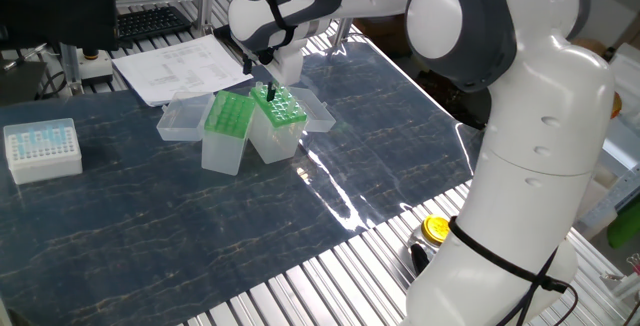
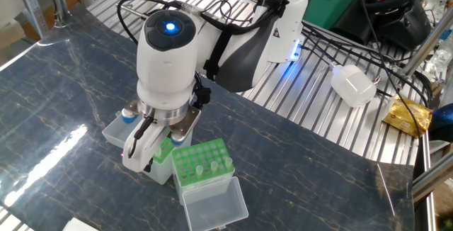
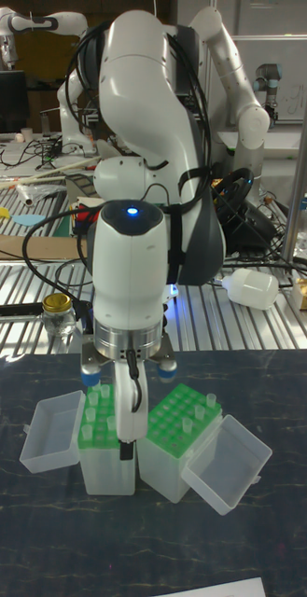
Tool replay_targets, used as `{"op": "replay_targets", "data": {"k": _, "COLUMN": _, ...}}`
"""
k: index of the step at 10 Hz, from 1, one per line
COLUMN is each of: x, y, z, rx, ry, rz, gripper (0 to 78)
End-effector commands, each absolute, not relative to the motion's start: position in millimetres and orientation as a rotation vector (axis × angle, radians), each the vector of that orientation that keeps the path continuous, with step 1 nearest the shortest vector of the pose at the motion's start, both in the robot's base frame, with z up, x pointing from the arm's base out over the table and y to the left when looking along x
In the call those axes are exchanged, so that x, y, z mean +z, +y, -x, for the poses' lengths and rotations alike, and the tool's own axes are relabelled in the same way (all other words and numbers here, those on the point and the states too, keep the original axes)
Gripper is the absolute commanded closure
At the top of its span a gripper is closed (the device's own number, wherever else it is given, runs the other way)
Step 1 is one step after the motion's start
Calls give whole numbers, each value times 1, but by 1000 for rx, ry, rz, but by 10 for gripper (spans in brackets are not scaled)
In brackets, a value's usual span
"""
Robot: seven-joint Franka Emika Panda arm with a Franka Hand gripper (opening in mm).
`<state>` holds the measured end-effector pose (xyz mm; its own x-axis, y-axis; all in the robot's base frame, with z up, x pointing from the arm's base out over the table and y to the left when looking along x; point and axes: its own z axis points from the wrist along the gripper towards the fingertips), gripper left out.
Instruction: Transfer all large pipette tips from one holder to another
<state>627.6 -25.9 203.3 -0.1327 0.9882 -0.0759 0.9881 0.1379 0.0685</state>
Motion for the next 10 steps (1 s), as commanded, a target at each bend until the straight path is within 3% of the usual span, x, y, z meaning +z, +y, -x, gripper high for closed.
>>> {"op": "replay_targets", "data": {"k": 1, "x": 204, "y": -27, "z": -628, "rx": -8, "ry": 2313, "rz": -1978, "gripper": 1}}
{"op": "replay_targets", "data": {"k": 3, "x": 204, "y": -27, "z": -628, "rx": -24, "ry": 2323, "rz": -1964, "gripper": 1}}
{"op": "replay_targets", "data": {"k": 4, "x": 204, "y": -27, "z": -628, "rx": -30, "ry": 2328, "rz": -1961, "gripper": 764}}
{"op": "replay_targets", "data": {"k": 10, "x": 204, "y": -27, "z": -628, "rx": -30, "ry": 2328, "rz": -1961, "gripper": 764}}
